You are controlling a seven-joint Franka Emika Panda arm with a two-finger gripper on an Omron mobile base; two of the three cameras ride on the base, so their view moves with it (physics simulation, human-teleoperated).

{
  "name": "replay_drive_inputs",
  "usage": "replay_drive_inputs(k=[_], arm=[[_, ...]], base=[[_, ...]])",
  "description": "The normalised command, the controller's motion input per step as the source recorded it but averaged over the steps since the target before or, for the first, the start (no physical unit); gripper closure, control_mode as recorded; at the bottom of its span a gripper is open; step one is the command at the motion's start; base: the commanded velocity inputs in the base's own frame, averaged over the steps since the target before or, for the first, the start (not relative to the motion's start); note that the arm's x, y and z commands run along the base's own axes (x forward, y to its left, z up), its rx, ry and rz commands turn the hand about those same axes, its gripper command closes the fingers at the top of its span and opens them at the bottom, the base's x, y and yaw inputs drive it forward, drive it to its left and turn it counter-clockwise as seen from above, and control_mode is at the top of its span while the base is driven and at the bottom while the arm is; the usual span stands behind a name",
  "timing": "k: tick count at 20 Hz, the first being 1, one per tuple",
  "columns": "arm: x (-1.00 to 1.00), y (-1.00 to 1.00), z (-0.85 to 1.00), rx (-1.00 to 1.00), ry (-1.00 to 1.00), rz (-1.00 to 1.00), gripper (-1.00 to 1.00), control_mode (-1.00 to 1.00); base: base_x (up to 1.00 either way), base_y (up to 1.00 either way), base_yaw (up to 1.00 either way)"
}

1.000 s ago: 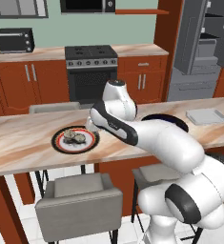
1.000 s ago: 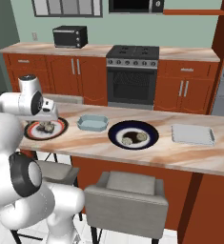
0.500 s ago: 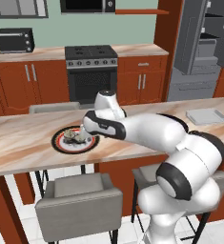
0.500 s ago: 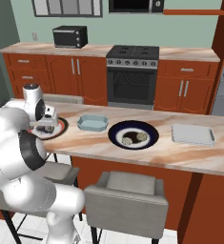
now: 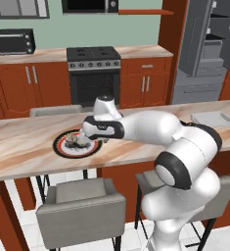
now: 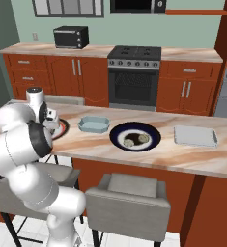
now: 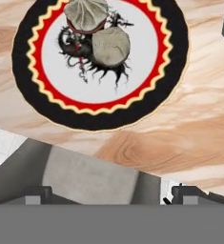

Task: Place two dumplings into each of the tupperware containers and then place the containers in the fridge.

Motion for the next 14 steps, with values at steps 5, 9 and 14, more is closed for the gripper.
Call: replay_drive_inputs(k=[5,9,14], arm=[[0.16,0.19,-0.15,0.00,0.03,0.00,-1.00,-1.00],[0.21,0.06,-0.19,0.00,0.00,0.00,-1.00,-1.00],[0.39,0.24,-0.17,0.00,0.00,0.00,-1.00,-1.00]], base=[[0.00,0.00,0.00],[0.00,0.00,0.00],[0.00,0.00,0.00]])
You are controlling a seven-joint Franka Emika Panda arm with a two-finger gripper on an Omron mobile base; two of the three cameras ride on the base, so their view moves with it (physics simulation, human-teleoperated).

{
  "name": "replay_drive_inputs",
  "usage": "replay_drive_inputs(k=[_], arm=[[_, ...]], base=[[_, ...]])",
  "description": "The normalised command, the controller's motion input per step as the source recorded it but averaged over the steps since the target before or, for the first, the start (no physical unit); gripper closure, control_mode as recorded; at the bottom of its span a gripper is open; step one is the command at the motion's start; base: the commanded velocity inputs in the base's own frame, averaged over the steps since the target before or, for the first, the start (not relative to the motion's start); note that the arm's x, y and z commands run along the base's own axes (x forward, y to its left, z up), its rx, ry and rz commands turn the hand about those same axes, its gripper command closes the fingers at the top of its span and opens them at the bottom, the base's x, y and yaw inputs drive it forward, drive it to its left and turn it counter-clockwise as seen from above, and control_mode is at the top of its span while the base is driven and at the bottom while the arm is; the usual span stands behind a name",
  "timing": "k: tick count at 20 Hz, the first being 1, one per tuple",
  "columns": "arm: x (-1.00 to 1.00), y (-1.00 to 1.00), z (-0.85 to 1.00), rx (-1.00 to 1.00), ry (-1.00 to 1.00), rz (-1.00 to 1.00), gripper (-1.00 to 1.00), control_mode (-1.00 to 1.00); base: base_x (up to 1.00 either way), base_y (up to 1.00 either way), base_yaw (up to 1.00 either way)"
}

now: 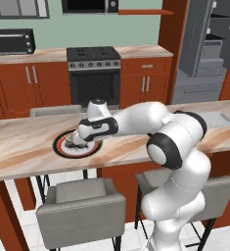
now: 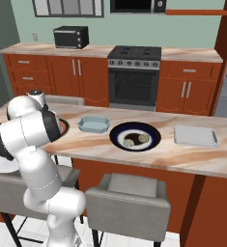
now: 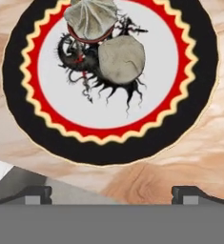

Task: Place two dumplings into each of the tupperware containers and then place the containers in the fridge.

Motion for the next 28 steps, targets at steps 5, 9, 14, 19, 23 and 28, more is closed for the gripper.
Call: replay_drive_inputs(k=[5,9,14,19,23,28], arm=[[0.45,0.35,-0.05,0.00,0.00,0.00,-1.00,-1.00],[0.19,0.03,-0.26,0.00,0.00,0.00,-1.00,-1.00],[0.07,0.00,-0.32,0.00,0.00,0.00,-1.00,-1.00],[0.17,0.00,-0.06,0.00,-0.03,0.00,-1.00,-1.00],[0.26,0.00,-0.01,0.00,0.00,0.00,-1.00,-1.00],[0.35,0.00,-0.17,0.00,0.00,0.00,-1.00,-1.00]], base=[[0.00,0.00,0.00],[0.00,0.00,0.00],[0.00,0.00,0.00],[0.00,0.00,0.00],[0.00,0.00,0.00],[0.00,0.00,0.00]])
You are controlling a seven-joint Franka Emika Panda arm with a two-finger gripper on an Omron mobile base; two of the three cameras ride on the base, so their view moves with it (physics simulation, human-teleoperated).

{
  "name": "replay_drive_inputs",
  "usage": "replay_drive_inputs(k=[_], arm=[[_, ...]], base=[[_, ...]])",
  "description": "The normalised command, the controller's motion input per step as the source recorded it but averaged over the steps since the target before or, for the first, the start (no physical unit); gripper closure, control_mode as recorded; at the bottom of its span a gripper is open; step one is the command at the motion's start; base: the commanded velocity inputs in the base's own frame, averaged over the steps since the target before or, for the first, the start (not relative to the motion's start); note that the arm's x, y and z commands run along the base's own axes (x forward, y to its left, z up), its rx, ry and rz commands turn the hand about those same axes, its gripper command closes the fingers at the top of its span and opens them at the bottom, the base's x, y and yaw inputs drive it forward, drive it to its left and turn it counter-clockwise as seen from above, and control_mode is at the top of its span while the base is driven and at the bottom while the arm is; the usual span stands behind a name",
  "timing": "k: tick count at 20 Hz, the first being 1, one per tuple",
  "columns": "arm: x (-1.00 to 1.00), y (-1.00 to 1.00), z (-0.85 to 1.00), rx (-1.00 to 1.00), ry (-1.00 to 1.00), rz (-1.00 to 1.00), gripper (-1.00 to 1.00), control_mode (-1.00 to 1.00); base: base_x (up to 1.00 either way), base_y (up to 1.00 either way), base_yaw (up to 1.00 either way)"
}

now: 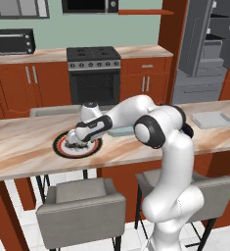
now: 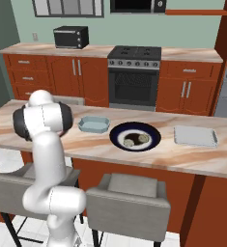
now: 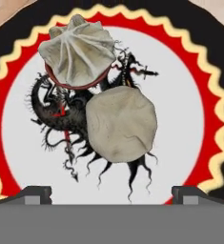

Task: Place two dumplings into each of the tupperware containers and then place the containers in the fridge.

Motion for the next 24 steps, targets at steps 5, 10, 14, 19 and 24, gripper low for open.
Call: replay_drive_inputs(k=[5,10,14,19,24], arm=[[0.32,0.00,-0.17,0.00,0.00,0.00,-1.00,-1.00],[0.24,0.00,-0.13,0.00,0.00,0.00,-1.00,-1.00],[0.18,0.06,-0.13,0.00,0.00,0.00,-1.00,-1.00],[0.02,0.02,-0.17,0.00,0.04,0.00,-1.00,-1.00],[0.00,0.00,-0.06,0.00,0.07,0.00,1.00,-1.00]], base=[[0.00,0.00,0.00],[0.00,0.00,0.00],[0.00,0.00,0.00],[0.00,0.00,0.00],[0.00,0.00,0.00]])
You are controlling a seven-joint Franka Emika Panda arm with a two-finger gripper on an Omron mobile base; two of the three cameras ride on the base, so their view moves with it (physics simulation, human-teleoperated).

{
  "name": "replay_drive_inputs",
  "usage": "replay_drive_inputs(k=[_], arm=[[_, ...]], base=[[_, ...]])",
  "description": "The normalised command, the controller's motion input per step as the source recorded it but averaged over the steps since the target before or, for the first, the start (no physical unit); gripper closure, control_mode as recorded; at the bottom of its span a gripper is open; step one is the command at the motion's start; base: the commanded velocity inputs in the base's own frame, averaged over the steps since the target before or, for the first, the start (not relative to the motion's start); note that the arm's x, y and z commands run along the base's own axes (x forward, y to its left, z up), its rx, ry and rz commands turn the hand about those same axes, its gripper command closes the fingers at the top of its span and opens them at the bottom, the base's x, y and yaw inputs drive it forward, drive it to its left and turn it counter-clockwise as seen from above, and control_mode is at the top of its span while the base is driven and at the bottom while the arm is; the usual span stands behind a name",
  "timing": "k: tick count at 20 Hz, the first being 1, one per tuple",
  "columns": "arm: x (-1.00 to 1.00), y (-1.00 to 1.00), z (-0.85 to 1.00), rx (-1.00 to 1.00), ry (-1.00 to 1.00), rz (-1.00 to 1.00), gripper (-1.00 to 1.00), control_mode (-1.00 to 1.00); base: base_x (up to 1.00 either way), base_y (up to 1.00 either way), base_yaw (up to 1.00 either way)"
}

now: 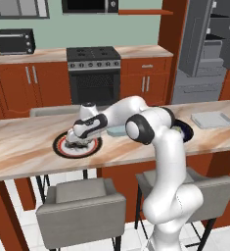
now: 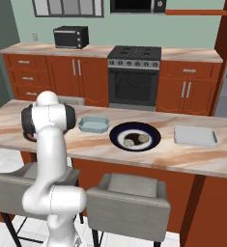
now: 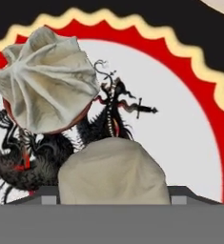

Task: Place two dumplings into each of the tupperware containers and then place the containers in the fridge.

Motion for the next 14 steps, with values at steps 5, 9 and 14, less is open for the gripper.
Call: replay_drive_inputs(k=[5,9,14], arm=[[-0.05,-0.22,0.00,0.00,0.02,-0.03,1.00,-1.00],[-0.05,-0.67,0.06,0.00,0.05,-0.04,1.00,-1.00],[-0.04,-0.64,0.60,0.00,0.01,-0.06,1.00,-1.00]], base=[[0.00,0.00,0.00],[0.00,0.00,0.00],[0.00,0.00,0.00]])
